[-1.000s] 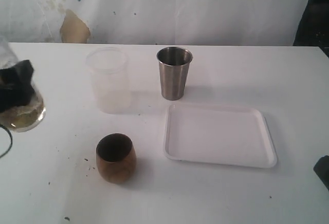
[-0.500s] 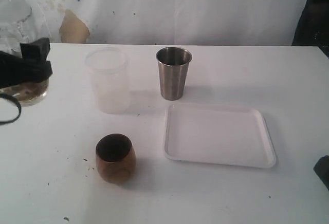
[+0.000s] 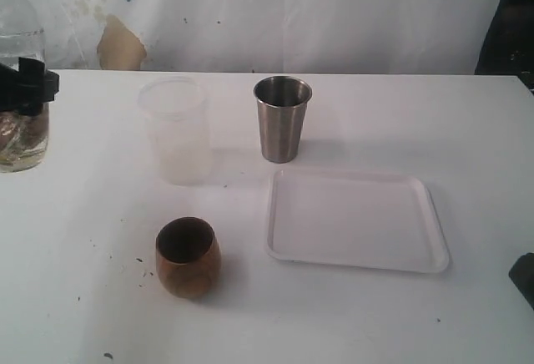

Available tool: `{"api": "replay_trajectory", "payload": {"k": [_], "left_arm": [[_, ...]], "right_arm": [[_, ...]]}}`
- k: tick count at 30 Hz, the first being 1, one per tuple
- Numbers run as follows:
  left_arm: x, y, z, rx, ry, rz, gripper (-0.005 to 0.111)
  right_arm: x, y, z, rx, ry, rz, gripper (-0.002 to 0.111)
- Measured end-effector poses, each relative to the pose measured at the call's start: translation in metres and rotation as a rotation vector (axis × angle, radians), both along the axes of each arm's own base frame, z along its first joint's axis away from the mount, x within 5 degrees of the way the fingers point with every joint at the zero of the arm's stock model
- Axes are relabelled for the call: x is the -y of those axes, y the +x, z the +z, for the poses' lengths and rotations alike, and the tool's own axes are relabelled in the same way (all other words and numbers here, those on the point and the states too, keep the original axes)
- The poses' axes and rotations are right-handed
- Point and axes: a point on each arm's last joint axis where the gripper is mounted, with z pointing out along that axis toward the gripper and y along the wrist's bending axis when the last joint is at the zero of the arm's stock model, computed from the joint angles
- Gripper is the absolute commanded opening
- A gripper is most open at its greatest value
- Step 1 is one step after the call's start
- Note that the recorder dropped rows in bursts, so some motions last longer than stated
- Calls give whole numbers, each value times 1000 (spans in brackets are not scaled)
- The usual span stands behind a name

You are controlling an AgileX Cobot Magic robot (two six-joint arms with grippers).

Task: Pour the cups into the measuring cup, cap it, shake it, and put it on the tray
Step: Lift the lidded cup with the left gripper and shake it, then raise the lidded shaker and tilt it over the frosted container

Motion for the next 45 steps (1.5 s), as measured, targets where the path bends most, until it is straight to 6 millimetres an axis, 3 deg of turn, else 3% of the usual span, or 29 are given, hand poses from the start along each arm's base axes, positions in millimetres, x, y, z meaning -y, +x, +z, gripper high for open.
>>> {"api": "replay_trajectory", "payload": {"k": [2,7,10,13,16,19,21,25,28,36,41,45], "left_arm": [[-3,8,-4,-5,59,8,0],[-14,28,16,40,247,75,0],[-18,37,8,-5,286,113,0],[-13,43,1,-6,177,48,0],[-7,48,0,6,-81,-71,0],[-7,58,9,-61,-259,-240,0],[-12,64,19,-186,-276,-316,0],[-24,71,32,-407,-105,-294,0],[-26,72,39,-459,70,-257,0],[25,68,23,-429,505,-352,0],[41,62,6,-388,745,-334,0],[47,62,2,-349,837,-305,0]], "right_arm": [[0,0,0,0,0,0,1],[0,0,0,0,0,0,1],[0,0,0,0,0,0,1],[0,0,0,0,0,0,1],[0,0,0,1,-2,0,1],[0,0,0,1,-2,0,1],[0,0,0,1,-2,0,1],[0,0,0,1,-2,0,1],[0,0,0,1,-2,0,1],[0,0,0,1,-2,0,1],[0,0,0,1,-2,0,1],[0,0,0,1,-2,0,1]]}}
